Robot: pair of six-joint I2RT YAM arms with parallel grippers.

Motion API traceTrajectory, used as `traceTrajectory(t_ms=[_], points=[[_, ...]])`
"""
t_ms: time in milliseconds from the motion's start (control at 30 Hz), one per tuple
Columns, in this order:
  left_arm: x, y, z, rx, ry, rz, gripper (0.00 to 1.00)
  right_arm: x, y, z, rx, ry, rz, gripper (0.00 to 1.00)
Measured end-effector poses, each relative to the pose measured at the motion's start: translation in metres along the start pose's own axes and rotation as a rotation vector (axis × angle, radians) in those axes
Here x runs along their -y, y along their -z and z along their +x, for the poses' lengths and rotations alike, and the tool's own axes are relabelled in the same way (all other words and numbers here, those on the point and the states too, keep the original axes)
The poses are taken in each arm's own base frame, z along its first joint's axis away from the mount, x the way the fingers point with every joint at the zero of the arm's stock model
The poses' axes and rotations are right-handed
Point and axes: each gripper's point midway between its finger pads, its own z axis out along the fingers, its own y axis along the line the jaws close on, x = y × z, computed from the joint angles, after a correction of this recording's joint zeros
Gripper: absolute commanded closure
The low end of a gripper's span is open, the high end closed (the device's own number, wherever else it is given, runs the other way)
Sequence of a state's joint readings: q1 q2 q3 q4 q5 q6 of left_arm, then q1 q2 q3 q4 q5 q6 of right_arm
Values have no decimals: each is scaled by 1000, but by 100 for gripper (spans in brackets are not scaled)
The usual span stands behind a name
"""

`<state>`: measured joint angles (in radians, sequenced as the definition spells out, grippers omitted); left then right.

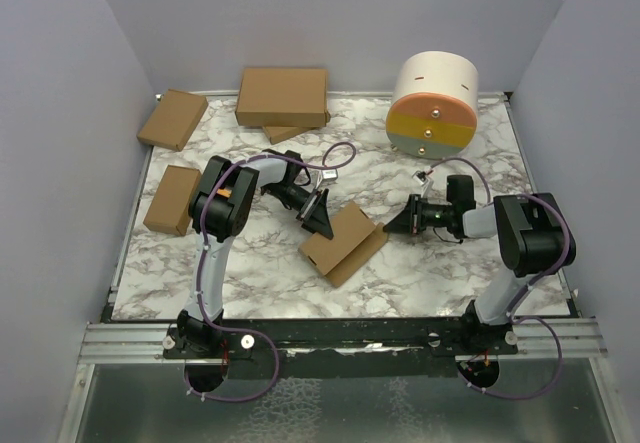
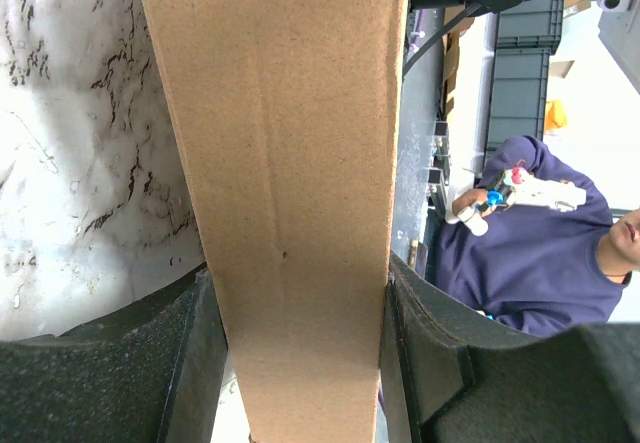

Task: Fold the paper box

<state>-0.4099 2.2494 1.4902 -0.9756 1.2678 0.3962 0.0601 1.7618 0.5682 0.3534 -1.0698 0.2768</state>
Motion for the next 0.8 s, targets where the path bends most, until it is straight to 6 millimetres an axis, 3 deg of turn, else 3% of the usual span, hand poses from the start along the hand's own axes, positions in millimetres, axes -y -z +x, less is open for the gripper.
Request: traceTrajectory(t_ms=[467, 667, 733, 800], points=[[0, 1, 0, 4, 2, -1, 62, -23, 1, -13, 18, 94, -24, 95], [-1, 2, 0, 4, 3, -1, 62, -29, -1, -12, -10, 104, -31, 81], [-1, 2, 0, 4, 3, -1, 62, -31, -2, -25, -26, 137, -28, 70], [-1, 2, 0, 4, 3, -1, 62, -37, -1, -56, -21, 241, -18, 57]])
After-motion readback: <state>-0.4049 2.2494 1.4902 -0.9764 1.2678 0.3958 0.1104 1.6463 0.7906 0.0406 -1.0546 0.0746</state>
